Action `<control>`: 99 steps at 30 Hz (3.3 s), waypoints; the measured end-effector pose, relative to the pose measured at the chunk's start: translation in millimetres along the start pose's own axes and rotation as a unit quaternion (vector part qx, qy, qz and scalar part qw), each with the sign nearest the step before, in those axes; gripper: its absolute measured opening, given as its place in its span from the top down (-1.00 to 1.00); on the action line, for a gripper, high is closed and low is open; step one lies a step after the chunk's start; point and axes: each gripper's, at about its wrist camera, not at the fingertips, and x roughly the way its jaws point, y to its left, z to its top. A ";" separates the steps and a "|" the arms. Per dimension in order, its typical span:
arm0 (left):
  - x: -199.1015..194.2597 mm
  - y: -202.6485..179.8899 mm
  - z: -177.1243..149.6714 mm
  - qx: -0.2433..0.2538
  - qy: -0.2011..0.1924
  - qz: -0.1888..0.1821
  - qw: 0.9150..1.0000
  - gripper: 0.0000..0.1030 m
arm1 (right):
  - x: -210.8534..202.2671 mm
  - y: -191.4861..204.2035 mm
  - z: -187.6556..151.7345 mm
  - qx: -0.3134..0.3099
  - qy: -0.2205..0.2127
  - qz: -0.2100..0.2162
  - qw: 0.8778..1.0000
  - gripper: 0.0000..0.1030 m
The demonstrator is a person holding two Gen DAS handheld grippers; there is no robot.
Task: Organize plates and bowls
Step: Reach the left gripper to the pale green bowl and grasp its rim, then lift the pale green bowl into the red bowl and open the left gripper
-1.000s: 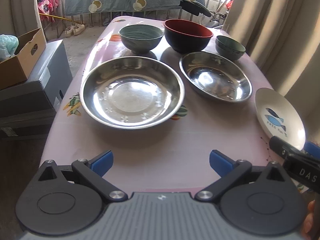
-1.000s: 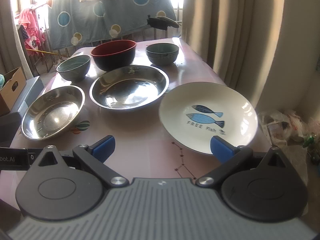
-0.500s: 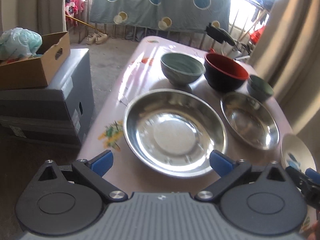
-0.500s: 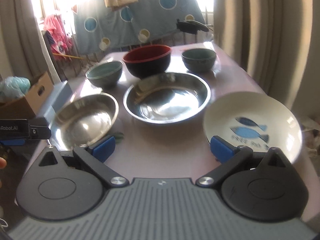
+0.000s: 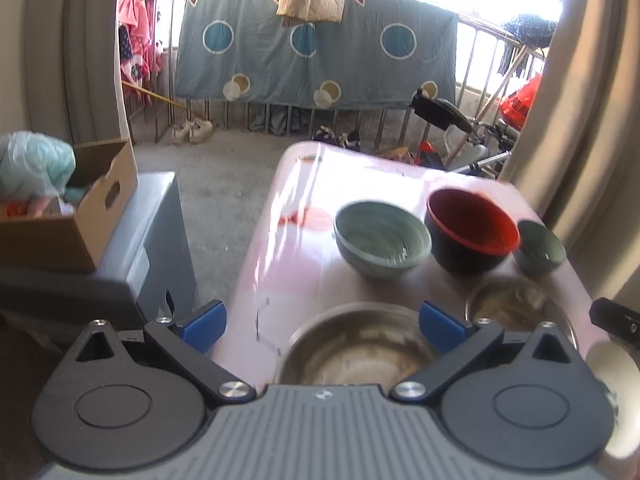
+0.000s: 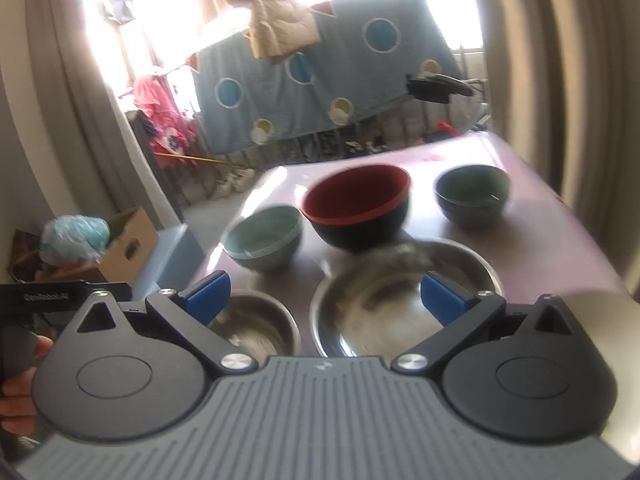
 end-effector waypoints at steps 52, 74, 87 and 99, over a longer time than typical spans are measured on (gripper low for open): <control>217.2 -19.6 67.8 0.027 0.137 0.005 0.990 0.77 | 268.5 15.7 21.3 0.114 0.115 0.013 0.987 0.70; 153.4 -28.3 106.4 0.019 0.067 0.019 0.997 0.75 | 221.1 29.7 48.9 0.104 0.074 0.056 0.990 0.72; 172.6 -125.4 128.6 0.065 0.063 -0.032 0.995 0.74 | 174.6 -46.6 89.9 0.133 0.010 0.023 0.991 0.72; 228.5 -161.6 111.4 0.087 0.112 -0.029 0.989 0.69 | 201.2 -122.8 94.7 0.136 0.052 -0.013 0.989 0.72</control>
